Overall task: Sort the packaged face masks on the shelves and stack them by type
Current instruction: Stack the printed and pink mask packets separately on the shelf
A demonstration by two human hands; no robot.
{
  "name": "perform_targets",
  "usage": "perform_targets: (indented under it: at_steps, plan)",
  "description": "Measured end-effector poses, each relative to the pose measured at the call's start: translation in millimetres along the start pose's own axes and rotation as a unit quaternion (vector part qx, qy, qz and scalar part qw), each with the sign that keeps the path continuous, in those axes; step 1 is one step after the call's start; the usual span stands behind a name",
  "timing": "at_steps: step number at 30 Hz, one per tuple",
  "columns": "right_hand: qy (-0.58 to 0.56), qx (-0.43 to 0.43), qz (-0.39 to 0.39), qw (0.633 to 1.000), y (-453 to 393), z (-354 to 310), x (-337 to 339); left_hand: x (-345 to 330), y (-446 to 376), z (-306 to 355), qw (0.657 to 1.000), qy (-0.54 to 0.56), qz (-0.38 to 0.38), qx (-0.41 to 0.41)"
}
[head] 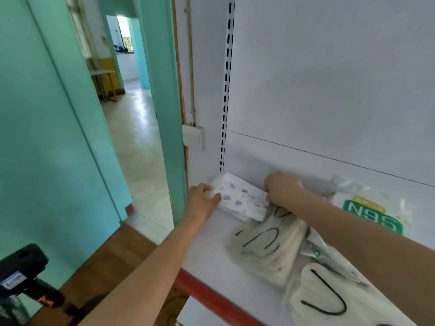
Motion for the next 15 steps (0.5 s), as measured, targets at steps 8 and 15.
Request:
perform_targets:
  at_steps: [8, 15]
  plan:
    - [-0.112, -0.036, 0.075, 0.99, 34, 5, 27, 30, 8, 16, 0.996, -0.054, 0.054, -0.051]
    - [-0.281, -0.081, 0.257, 0.921, 121, 88, 72, -16, 91, 140, 0.965, -0.022, 0.043, -0.259]
Point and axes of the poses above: each hand's wrist, its own y-axis away from the middle knuckle, its own x-axis out of the back of the hand, z = x × y, the point moved 8 cm from there along -y, towards the middle knuckle, and after that the axes turned 1 degree about -x, right-handed, at the moved point
